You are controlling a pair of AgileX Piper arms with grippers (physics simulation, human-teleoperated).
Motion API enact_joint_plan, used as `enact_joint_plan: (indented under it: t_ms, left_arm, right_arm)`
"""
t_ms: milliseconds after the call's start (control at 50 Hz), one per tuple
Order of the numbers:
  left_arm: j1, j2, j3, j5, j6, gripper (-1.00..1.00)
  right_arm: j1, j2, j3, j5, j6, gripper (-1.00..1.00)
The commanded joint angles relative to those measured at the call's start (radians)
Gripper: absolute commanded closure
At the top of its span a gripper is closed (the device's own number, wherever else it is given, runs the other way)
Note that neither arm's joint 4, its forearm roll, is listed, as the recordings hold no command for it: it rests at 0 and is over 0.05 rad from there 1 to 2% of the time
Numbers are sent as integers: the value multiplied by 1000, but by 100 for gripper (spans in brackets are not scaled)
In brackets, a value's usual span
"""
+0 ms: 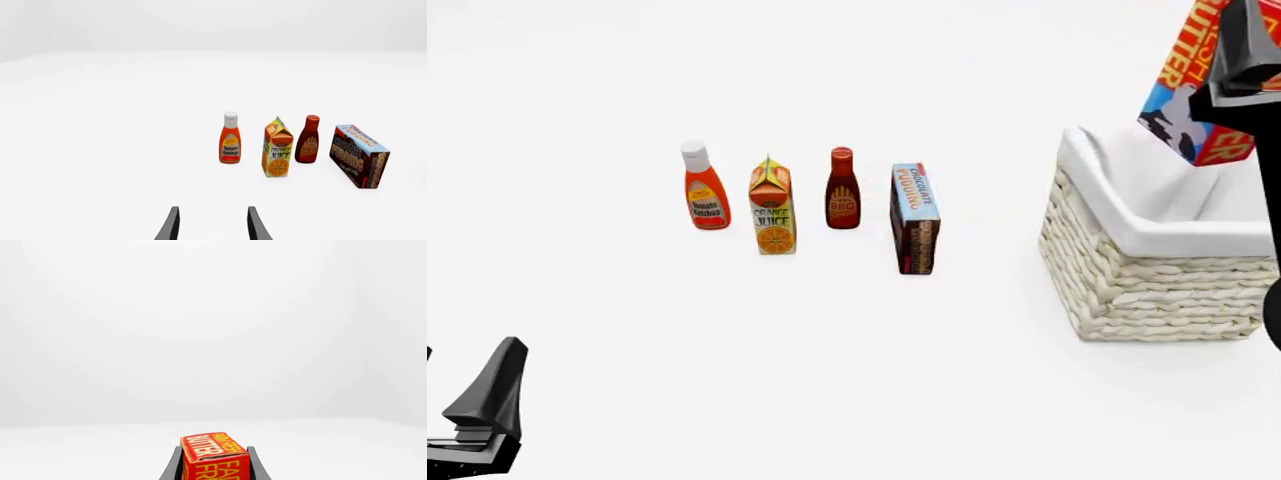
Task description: Pick the butter and place it in the basket.
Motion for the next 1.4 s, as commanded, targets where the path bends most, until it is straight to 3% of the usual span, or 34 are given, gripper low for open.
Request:
enact_joint_plan:
  t_ms: [20, 200, 400, 620, 1400]
  left_arm:
    - [0, 0, 0, 0, 0, -100]
    - [0, 0, 0, 0, 0, -100]
    - [0, 0, 0, 0, 0, -100]
    - [0, 0, 0, 0, 0, -100]
    - [0, 0, 0, 0, 0, -100]
  right_arm:
    - [-57, -8, -44, 49, 45, 100]
    - [-96, 0, -54, 47, 44, 100]
    - [-144, 15, -75, 84, 83, 100]
    - [-132, 16, -60, 51, 56, 100]
    - [-128, 13, -45, 19, 55, 100]
